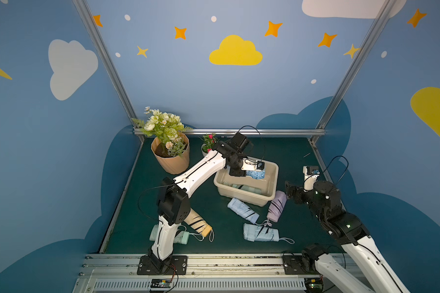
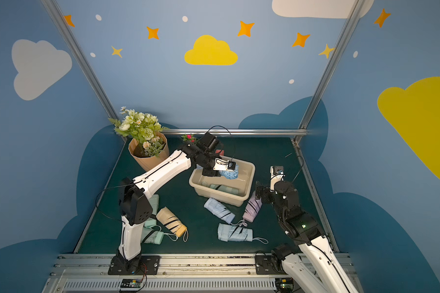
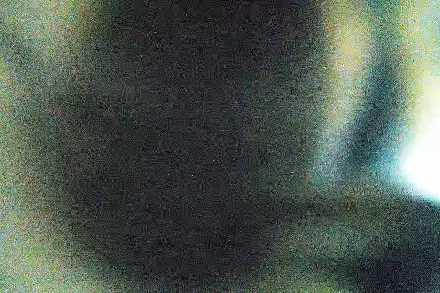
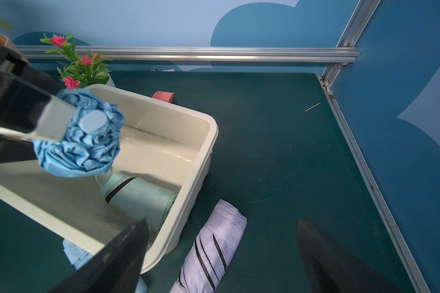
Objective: Put the umbrella into the storage box
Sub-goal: Place the umbrella in the storage box.
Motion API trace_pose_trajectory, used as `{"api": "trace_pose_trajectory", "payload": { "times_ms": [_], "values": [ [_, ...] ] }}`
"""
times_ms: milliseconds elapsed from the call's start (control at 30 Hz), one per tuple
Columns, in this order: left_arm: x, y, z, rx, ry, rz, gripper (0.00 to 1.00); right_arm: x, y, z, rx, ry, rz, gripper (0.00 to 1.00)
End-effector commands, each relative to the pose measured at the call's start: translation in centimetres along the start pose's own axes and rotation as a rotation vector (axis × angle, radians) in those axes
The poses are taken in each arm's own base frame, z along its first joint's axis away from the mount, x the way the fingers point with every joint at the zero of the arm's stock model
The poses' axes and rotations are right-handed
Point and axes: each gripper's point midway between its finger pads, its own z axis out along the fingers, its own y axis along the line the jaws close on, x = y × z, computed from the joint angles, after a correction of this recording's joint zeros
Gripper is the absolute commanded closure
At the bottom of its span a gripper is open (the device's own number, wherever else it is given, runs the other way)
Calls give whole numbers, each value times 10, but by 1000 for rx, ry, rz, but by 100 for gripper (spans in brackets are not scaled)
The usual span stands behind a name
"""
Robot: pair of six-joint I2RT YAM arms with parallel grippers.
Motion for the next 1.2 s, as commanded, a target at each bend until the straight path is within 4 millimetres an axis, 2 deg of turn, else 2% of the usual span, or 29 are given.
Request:
{"api": "trace_pose_trajectory", "payload": {
  "times_ms": [0,167,300,533,567,600,633,800,933,1033,1167],
  "values": [
    [4,-16,8,76,30,12,95,-2,-9,-13,25,-17,8,2],
    [10,-21,35,109,65,-3,90,-4,-14,-21,38,-39,14,2],
    [5,-24,51,127,43,-44,76,-8,-14,-21,43,-42,-3,2],
    [-2,-25,66,157,-6,-97,51,-17,-13,-19,46,-41,-36,2],
    [-2,-25,66,156,-9,-107,43,-18,-13,-19,46,-42,-39,2],
    [-2,-25,65,159,-13,-117,17,-18,-13,-19,47,-44,-39,2],
    [-2,-24,64,160,-19,-128,0,-18,-13,-19,46,-45,-40,2],
    [-4,-19,58,141,-33,-137,0,-19,-12,-18,42,-50,-34,2],
    [-14,-9,43,108,-67,-135,0,-21,-10,-18,32,-58,-29,2],
    [-33,-1,19,88,-151,-145,0,-24,-8,-19,23,-66,-32,2],
    [-57,15,-25,5,-245,-154,0,-30,-4,-19,4,-80,-37,2]
  ]
}}
